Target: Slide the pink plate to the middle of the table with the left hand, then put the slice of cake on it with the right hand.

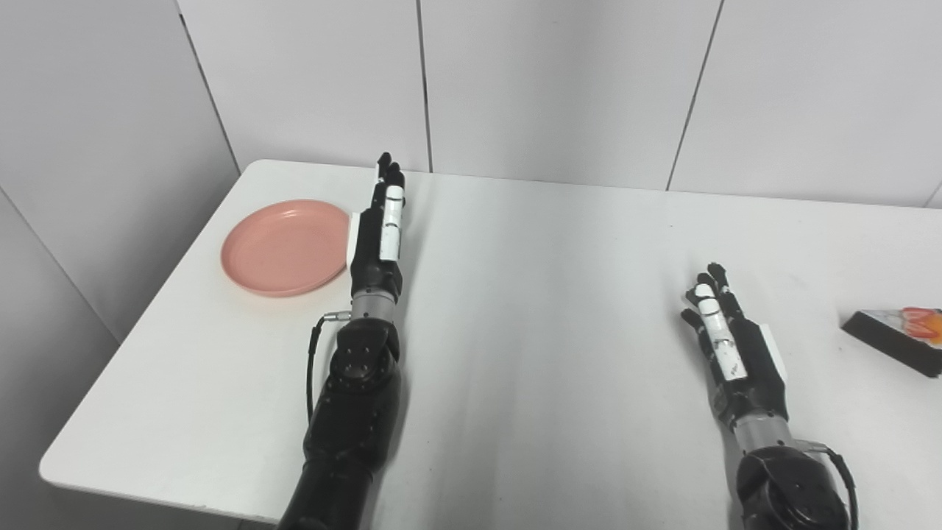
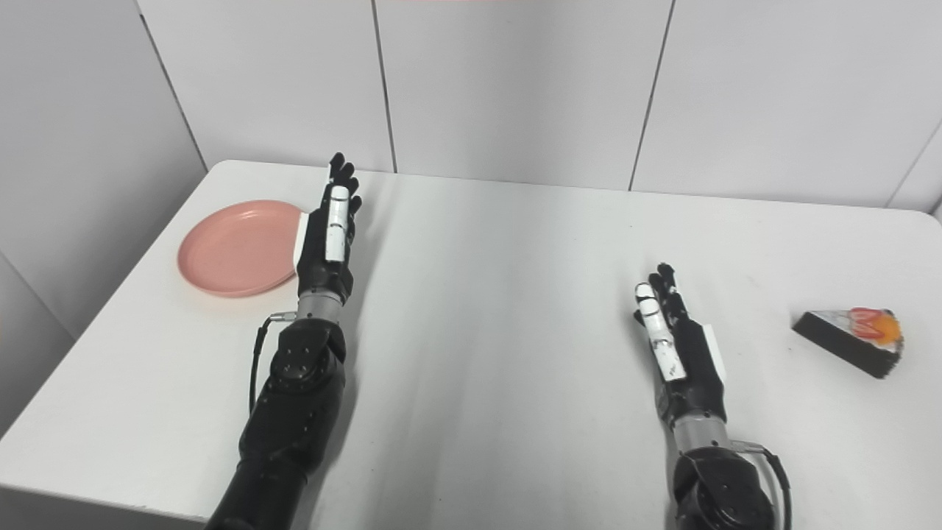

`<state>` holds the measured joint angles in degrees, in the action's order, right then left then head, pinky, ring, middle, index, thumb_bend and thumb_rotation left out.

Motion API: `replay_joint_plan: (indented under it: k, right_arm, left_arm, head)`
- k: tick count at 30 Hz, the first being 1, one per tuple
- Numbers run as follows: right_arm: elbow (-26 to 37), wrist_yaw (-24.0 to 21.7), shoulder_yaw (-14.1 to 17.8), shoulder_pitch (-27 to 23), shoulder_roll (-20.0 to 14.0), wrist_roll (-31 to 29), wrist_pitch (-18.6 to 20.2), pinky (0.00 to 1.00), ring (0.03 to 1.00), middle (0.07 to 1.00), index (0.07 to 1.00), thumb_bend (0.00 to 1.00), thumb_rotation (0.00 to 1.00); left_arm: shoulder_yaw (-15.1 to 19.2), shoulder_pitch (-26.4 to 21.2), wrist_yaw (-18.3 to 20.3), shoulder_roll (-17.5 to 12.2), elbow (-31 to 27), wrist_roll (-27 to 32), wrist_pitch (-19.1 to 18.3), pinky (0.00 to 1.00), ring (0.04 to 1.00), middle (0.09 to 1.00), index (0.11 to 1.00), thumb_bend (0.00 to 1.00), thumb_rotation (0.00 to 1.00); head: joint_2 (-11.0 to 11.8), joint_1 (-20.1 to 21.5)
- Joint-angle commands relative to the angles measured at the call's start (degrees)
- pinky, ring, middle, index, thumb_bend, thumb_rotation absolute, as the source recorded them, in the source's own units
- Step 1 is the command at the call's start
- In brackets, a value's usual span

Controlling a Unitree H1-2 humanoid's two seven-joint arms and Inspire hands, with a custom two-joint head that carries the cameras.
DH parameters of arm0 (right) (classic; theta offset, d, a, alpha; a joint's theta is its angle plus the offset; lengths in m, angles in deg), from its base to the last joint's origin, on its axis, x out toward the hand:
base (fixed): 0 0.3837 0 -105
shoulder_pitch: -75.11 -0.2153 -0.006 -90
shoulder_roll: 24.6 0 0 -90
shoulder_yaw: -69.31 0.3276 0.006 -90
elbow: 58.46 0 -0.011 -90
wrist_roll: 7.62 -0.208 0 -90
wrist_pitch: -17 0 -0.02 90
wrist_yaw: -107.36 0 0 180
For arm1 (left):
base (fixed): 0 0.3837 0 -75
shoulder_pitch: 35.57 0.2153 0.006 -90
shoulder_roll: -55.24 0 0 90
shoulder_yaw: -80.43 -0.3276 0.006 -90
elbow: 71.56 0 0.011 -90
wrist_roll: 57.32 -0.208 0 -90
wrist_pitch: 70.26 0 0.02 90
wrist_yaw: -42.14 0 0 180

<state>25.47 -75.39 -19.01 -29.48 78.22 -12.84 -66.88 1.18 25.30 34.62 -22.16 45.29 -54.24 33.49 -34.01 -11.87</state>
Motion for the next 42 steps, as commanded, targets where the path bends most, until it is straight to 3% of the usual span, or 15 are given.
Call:
replay_joint_plan:
  k: [1, 5, 7, 11, 17, 23, 31, 42]
  right_arm:
    - [0.41, -0.50, 0.37, -0.98, -0.42, -0.27, -3.34, 0.97, 0.951, 0.978, 0.988, 0.53, 0.80]
    - [0.05, -0.89, 0.77, -1.03, -0.62, -0.92, -3.46, 0.97, 0.957, 0.979, 0.990, 0.53, 0.80]
    - [-0.58, -1.01, 1.04, -1.10, -0.85, -1.16, -3.77, 0.98, 0.957, 0.977, 0.986, 0.54, 0.80]
    - [-1.92, -1.07, 1.55, -1.32, -1.09, -1.37, -4.79, 0.98, 0.961, 0.979, 0.986, 0.54, 0.81]
    - [-3.21, -1.55, 2.10, -1.88, -1.21, -2.16, -5.11, 0.98, 0.949, 0.973, 0.971, 0.56, 0.80]
    - [-4.08, -1.73, 2.52, -2.10, -1.25, -3.16, -5.69, 1.00, 0.951, 0.975, 0.972, 0.56, 0.80]
    - [-4.26, -1.95, 2.68, -1.97, -1.84, -3.28, -5.61, 1.00, 0.946, 0.975, 0.971, 0.58, 0.78]
    - [-3.91, -2.67, 2.80, -1.61, -2.14, -3.57, -5.81, 1.00, 0.961, 0.985, 0.984, 0.54, 0.78]
  left_arm:
    - [1.11, -3.57, -0.32, -2.51, -0.70, 1.15, 2.74, 1.00, 1.000, 0.992, 1.000, 0.67, 1.00]
    - [2.93, -4.70, 0.02, -4.31, 0.56, 3.55, 3.60, 1.00, 0.976, 0.963, 0.983, 0.70, 1.00]
    - [3.66, -5.42, -1.82, -5.93, 1.76, 2.05, 4.41, 0.99, 0.926, 0.924, 0.941, 0.70, 1.00]
    - [4.97, -6.23, -4.15, -8.07, 3.01, 1.54, 5.23, 0.87, 0.840, 0.846, 0.859, 0.69, 1.00]
    - [7.08, -6.74, -6.75, -10.98, 4.83, 0.90, 4.75, 0.83, 0.777, 0.776, 0.793, 0.67, 1.00]
    - [8.56, -7.25, -8.17, -14.38, 7.84, 1.77, 6.04, 0.73, 0.721, 0.736, 0.748, 0.65, 1.00]
    - [10.34, -7.18, -9.58, -18.13, 12.78, 2.19, 7.33, 0.73, 0.729, 0.744, 0.766, 0.65, 1.00]
    - [11.44, -6.89, -12.00, -20.60, 16.35, 2.85, 7.27, 0.78, 0.731, 0.731, 0.742, 0.66, 1.00]
  head:
    - [0.34, -0.44]
    - [0.71, -1.68]
    - [1.05, -2.72]
    - [1.53, -4.18]
    - [1.86, -5.50]
    - [2.61, -6.69]
    - [3.13, -7.90]
    - [3.51, -8.45]
